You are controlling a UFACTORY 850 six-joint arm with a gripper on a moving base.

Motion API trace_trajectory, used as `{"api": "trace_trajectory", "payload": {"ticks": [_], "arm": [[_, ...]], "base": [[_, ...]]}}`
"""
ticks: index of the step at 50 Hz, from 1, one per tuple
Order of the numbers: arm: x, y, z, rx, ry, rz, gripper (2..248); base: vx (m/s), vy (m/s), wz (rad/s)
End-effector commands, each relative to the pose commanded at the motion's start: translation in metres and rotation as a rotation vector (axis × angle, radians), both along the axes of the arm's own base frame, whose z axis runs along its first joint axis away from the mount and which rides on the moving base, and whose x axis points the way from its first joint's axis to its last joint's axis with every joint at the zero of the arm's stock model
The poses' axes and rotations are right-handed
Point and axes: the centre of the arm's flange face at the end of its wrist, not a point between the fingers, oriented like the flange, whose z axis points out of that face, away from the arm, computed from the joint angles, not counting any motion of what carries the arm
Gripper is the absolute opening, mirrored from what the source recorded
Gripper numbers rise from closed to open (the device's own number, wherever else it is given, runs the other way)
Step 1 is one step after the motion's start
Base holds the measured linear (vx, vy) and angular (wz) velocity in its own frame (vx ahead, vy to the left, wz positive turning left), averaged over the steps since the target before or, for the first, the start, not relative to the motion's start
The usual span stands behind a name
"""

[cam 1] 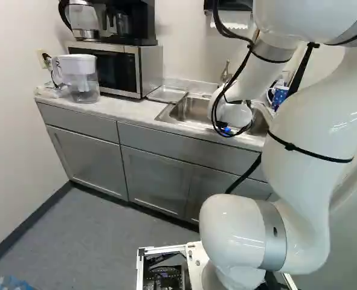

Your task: Rinse the cup and place it in the tray

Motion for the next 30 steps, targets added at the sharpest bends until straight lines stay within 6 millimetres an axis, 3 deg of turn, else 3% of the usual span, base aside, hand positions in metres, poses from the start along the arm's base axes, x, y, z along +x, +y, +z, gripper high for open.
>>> {"api": "trace_trajectory", "payload": {"ticks": [30], "arm": [[0.0, 0.0, 0.0, 0.0, 0.0, 0.0, 124]], "base": [[0.0, 0.0, 0.0]]}}
